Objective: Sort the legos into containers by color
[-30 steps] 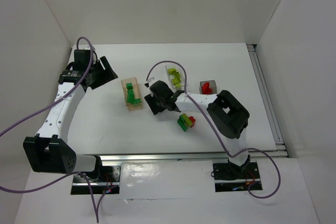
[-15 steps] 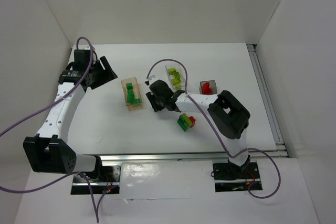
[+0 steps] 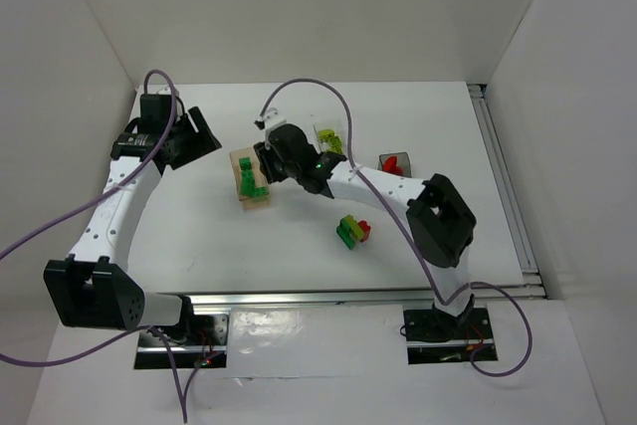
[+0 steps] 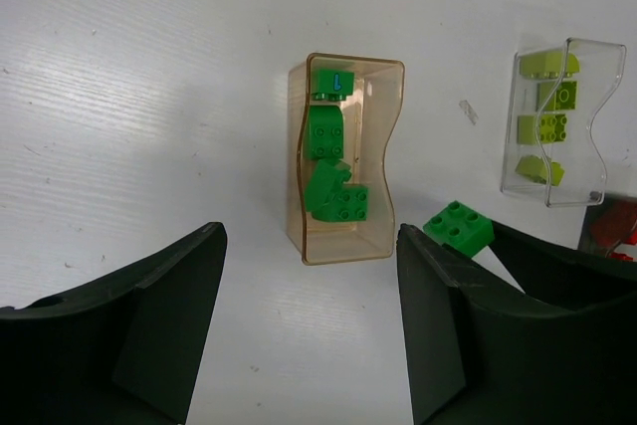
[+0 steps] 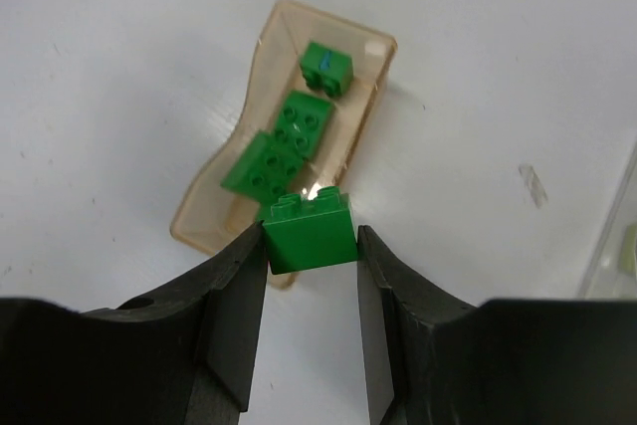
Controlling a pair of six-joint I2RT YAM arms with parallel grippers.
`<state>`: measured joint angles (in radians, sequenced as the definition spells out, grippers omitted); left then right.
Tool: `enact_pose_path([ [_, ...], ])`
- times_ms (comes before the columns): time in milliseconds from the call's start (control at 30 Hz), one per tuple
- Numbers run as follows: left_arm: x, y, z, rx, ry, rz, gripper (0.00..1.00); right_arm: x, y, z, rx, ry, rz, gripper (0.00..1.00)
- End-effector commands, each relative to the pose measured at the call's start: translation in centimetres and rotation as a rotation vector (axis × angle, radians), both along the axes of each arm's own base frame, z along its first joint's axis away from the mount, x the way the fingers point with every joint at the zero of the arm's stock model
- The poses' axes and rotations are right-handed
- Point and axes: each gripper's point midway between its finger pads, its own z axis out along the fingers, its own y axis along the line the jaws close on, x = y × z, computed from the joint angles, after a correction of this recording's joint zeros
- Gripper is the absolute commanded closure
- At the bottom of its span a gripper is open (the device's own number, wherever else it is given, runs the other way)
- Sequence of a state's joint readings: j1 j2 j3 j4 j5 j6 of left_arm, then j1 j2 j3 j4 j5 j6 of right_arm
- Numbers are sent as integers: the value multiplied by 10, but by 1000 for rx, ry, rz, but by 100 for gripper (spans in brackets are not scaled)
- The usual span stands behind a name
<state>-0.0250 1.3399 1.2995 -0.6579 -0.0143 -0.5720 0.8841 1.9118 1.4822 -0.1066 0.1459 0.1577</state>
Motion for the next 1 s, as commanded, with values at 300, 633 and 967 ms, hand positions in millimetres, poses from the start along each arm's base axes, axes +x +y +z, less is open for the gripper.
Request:
enact_pose_path([
  [300, -9, 17, 40, 73, -111, 42, 23, 63, 69, 24, 37, -78, -48, 26],
  [633, -14, -6, 46, 28, -129, -62, 23, 2, -58, 49, 70, -98, -270, 42],
  [967, -39, -154, -24, -64, 100, -703, 23, -99, -209, -33, -115, 191, -531, 19],
])
